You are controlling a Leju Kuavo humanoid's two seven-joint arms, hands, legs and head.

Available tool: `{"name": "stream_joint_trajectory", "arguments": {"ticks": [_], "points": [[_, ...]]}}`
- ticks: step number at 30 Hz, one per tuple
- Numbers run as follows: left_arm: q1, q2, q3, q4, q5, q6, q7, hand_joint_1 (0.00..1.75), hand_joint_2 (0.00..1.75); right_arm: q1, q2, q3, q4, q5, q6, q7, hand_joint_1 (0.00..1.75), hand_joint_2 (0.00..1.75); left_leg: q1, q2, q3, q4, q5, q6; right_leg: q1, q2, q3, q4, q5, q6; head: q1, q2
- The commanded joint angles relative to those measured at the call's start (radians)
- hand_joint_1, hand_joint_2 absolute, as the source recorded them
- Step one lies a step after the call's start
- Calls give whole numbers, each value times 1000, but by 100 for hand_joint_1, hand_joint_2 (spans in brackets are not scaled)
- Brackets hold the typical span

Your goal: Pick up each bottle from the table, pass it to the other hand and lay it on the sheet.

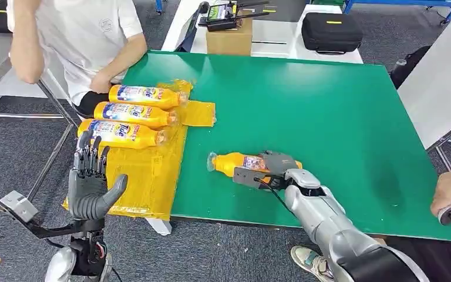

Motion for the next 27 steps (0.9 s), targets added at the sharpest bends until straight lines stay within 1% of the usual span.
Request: {"name": "stream_joint_trajectory", "arguments": {"ticks": [1, 3, 5, 6, 8, 12, 13, 16, 17, 18, 20, 21, 22, 23, 24, 25, 26, 27], "points": [[-35, 41, -7, 84, -3, -10, -10, 0, 175, 1, -23, -11, 47, -126, 69, -129, 175, 175, 0, -1, 3, -2, 0, -1, 1, -2, 3, -2, 0, -2, 0, 0], [-40, 51, -19, 93, 0, -16, -16, 0, 175, 13, -36, -9, 40, -185, 94, -166, 175, 175, 0, -2, 3, -3, 0, -1, 1, -2, 3, -2, 0, -2, 0, 0], [-40, 55, -24, 98, 2, -19, -18, 0, 175, 26, -45, -1, 34, -223, 91, -182, 175, 175, 0, -2, 2, -2, 0, -1, 0, -2, 2, -2, -1, -1, 0, 0], [-40, 55, -24, 99, 2, -19, -18, 0, 175, 27, -45, 0, 35, -223, 90, -182, 175, 175, 1, -4, 3, -2, 1, -1, 1, -4, 4, -3, -1, -2, 0, 0], [-40, 55, -24, 99, 2, -19, -18, 0, 175, 27, -45, 0, 35, -223, 90, -182, 175, 175, 0, -1, 2, -1, 0, -1, 0, -1, 2, -2, 0, -1, 0, 0], [-40, 56, -24, 99, 2, -19, -18, 0, 175, 26, -44, 0, 34, -223, 90, -182, 175, 175, 1, -3, 3, -2, 0, -1, 1, -3, 3, -3, 0, -2, 0, 0], [-37, 58, -26, 99, 3, -20, -18, 0, 175, 32, -46, 4, 29, -246, 90, -190, 175, 175, 1, -2, 2, -2, 0, -1, 1, -3, 3, -2, 0, -2, 0, 0], [-26, 65, -28, 96, 4, -25, -18, 0, 175, 69, -52, 4, 9, -302, 78, -214, 175, 175, 0, -1, 3, -2, 0, -1, 1, -1, 3, -2, 0, -1, 0, 0], [-18, 67, -28, 92, 4, -27, -18, 0, 175, 88, -52, 1, -3, -321, 64, -227, 175, 175, 1, -2, 4, -3, 0, -1, 1, -3, 4, -3, -1, -2, 0, 0], [-4, 68, -26, 81, 4, -30, -17, 0, 175, 125, -48, -12, -35, -354, 25, -263, 175, 175, 1, -2, 4, -3, 0, -1, 2, -3, 5, -4, 0, -2, 0, 0], [16, 68, -31, 74, -26, -21, -18, 0, 175, 220, -22, -73, -146, -456, -70, -362, 175, 175, 2, -1, 7, -5, -1, -1, 2, -2, 7, -6, -1, -2, 0, 0], [19, 70, -43, 75, -103, 25, -28, 0, 175, 270, -11, -91, -229, -490, -115, -401, 175, 175, 2, 0, 6, -3, -1, -1, 2, 0, 6, -4, -1, -2, 0, 0], [17, 65, -59, 83, -188, 74, -45, 0, 175, 315, -3, -96, -321, -510, -137, -406, 175, 175, 2, 0, 8, -5, -1, -2, 3, -1, 8, -6, -1, -3, 0, 0], [12, 62, -80, 100, -333, 151, -37, 0, 175, 370, 14, -123, -440, -547, -177, -421, 175, 175, 2, 0, 7, -4, -1, -2, 2, 0, 7, -4, -1, -2, 0, 0], [6, 51, -120, 125, -452, 195, -53, 0, 175, 441, 35, -144, -611, -593, -191, -432, 175, 175, 2, 0, 7, -4, -2, -3, 2, -1, 7, -4, -1, -3, 0, 0], [6, 38, -150, 145, -526, 214, -79, 0, 175, 482, 47, -149, -726, -642, -170, -439, 175, 175, 2, -1, 4, -2, -2, -2, 2, -1, 4, -2, -2, -3, 0, 0], [9, 19, -170, 163, -544, 223, -90, 0, 175, 504, 51, -139, -809, -660, -157, -408, 175, 175, 1, -2, 3, -2, -2, -2, 2, -2, 3, -2, -2, -3, 0, 0], [9, 17, -174, 166, -546, 227, -93, 0, 175, 506, 51, -136, -822, -660, -155, -396, 175, 175, 1, -3, 0, -1, -2, -2, 1, -2, 0, 0, -2, -2, 0, 0]]}}
